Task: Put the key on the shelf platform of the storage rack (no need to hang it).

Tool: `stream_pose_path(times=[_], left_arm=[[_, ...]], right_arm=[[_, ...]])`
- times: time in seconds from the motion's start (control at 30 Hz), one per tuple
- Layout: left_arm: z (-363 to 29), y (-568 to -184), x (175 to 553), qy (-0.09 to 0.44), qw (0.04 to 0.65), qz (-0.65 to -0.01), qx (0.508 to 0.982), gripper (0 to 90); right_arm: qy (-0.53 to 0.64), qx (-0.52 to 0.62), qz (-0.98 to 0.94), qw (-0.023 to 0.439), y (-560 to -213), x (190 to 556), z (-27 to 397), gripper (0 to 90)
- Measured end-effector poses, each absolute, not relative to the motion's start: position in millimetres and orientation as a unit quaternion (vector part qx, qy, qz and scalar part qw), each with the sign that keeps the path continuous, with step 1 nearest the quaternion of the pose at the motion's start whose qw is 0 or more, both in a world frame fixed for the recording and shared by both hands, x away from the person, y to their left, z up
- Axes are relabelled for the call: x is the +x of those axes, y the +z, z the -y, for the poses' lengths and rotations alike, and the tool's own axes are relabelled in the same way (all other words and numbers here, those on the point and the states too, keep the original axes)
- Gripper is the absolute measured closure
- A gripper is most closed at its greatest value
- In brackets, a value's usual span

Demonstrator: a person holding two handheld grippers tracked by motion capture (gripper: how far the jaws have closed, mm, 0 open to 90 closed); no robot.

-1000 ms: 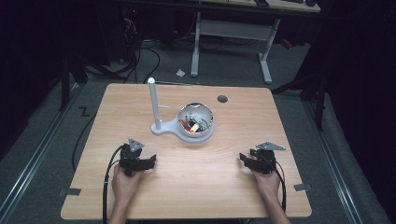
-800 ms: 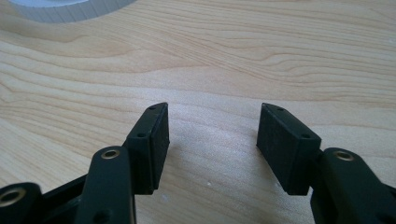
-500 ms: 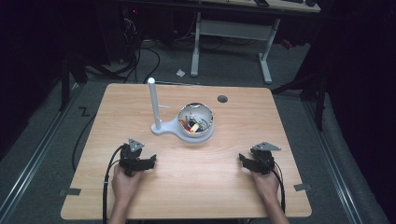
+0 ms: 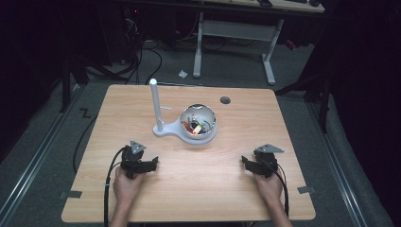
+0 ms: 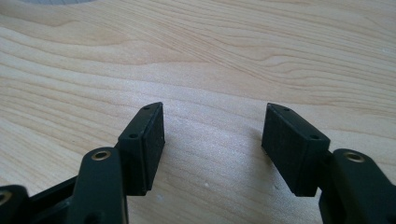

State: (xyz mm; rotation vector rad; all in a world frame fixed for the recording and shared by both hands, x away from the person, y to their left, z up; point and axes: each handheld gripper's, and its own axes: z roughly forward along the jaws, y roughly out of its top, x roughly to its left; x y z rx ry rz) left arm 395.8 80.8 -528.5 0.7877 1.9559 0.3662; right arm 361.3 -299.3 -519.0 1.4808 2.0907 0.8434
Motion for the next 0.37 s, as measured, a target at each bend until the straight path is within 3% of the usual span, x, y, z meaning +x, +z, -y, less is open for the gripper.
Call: stream_pose_path(times=[0.37], left_arm=[[-80.9,-528.6,395.9,0.150,0.480,-0.801,0.324,17.5]], right_arm=[[0.305,0.534,-0.757,0.221,-519.0,361.4,299.3,39.3]])
